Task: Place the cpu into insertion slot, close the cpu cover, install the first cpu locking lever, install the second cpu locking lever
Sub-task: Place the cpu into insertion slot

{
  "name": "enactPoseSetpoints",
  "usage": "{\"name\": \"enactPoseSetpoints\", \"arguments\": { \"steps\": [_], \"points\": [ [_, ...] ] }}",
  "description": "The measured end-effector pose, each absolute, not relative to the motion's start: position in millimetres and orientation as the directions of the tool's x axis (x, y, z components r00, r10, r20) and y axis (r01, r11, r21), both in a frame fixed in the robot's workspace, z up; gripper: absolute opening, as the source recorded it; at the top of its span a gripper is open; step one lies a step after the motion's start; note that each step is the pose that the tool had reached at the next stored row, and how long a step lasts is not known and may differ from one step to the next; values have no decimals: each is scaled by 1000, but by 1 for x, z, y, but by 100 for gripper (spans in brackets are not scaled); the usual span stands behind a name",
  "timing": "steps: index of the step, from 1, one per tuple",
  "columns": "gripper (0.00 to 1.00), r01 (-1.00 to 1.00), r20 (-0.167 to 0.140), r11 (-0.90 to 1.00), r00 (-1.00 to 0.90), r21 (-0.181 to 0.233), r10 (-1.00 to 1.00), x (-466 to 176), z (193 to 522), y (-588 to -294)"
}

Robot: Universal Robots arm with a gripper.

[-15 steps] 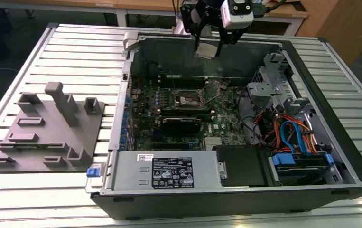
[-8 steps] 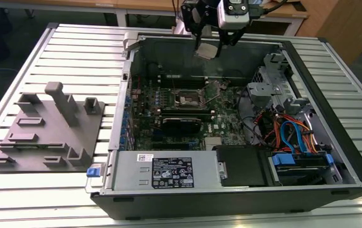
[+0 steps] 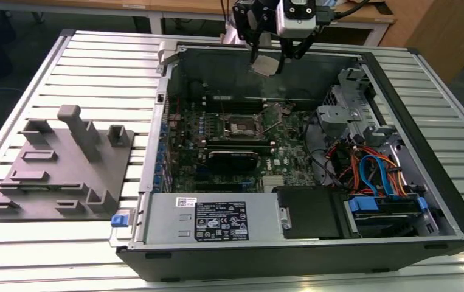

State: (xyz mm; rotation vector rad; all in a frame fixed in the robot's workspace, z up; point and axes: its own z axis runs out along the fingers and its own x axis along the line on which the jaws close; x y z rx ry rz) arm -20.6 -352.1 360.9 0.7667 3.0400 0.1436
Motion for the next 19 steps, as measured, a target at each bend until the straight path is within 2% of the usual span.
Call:
{"name": "enactPoseSetpoints", "arguments": {
  "steps": [8, 19],
  "points": [
    [54, 574, 18, 814, -818, 88, 575, -21, 360, -352],
    [54, 578, 18, 811, -815, 88, 579, -21, 360, -352]
  ]
}}
